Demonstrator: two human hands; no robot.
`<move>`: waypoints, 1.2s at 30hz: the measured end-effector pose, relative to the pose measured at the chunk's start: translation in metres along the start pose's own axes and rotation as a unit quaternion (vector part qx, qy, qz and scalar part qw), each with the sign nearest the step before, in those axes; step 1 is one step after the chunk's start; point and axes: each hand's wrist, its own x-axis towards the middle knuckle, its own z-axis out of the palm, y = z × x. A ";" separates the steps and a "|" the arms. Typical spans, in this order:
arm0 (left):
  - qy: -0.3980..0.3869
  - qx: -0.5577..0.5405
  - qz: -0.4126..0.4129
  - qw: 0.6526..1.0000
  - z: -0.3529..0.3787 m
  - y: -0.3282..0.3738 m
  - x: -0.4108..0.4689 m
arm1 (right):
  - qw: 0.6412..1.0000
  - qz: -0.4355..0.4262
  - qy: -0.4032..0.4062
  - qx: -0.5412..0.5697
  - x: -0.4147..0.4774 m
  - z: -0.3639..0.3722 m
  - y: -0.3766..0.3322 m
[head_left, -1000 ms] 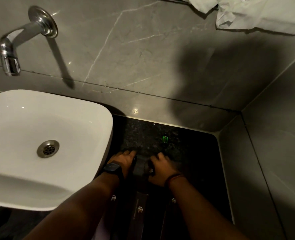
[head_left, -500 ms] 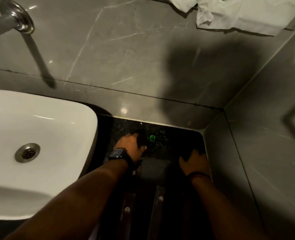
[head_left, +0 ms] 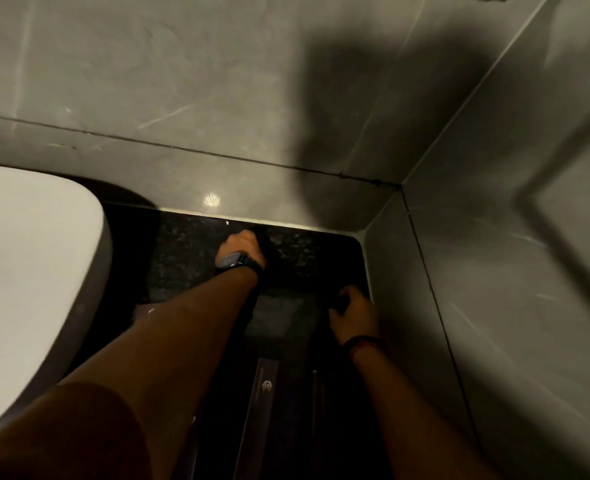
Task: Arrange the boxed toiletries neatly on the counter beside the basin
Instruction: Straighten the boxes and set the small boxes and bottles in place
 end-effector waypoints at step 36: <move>-0.044 -0.009 0.155 0.987 0.041 -0.033 -0.075 | 0.995 -0.076 0.022 0.052 -0.031 0.015 0.003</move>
